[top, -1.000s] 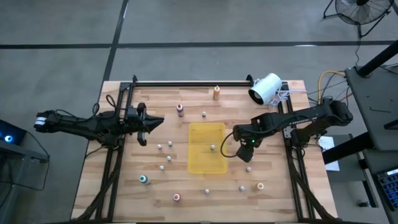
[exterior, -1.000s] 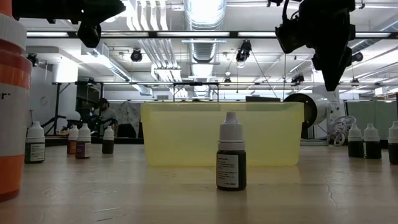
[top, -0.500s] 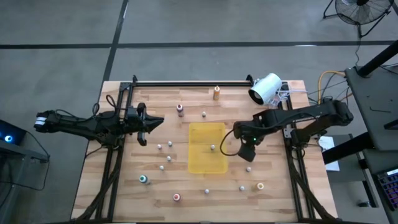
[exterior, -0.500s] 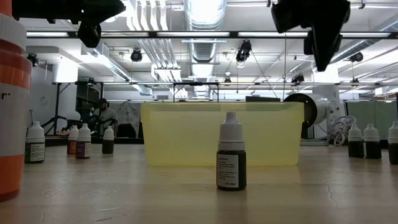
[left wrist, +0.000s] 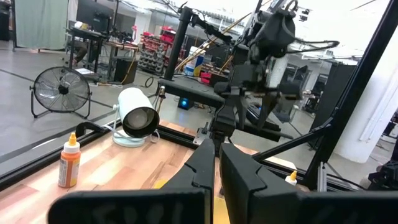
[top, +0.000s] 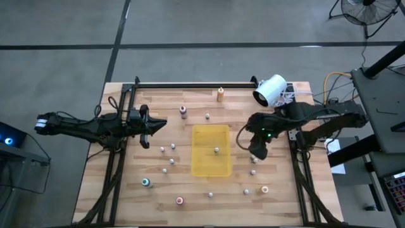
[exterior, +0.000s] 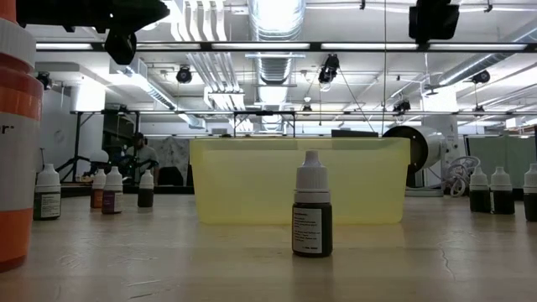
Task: Pick & Place food coloring
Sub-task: Put the top small green food coloring bottle into the yellow bin
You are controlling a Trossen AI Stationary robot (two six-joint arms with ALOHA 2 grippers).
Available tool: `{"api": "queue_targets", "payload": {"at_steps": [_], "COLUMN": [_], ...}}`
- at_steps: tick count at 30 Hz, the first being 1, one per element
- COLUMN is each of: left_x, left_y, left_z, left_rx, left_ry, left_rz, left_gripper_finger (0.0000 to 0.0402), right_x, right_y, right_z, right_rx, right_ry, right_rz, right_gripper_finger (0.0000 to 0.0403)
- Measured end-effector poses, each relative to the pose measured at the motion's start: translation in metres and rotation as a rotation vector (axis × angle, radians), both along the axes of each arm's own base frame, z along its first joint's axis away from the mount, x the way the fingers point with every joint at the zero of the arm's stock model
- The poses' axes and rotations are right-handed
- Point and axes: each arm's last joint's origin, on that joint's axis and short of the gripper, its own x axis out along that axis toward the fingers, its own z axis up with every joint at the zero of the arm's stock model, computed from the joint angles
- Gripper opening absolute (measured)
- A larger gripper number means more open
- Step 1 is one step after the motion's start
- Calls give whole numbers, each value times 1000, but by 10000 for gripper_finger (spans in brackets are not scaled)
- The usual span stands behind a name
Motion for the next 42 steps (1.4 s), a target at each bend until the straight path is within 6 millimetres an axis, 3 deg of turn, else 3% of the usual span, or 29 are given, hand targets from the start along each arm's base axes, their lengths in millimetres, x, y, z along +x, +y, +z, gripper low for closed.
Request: {"api": "queue_targets", "payload": {"at_steps": [34,42], "left_x": [0,0], "left_y": [0,0], "left_z": [-1,-1], "left_rx": [1,1], "left_ry": [15,14], "left_rz": [0,0], "left_gripper_finger": [0,0], "right_x": [-45,-47], "right_y": [-6,-6], "right_z": [34,37], "right_rx": [24,31], "right_ry": [-195,-219], "right_rz": [-13,-19], "right_gripper_finger": [169,169]}}
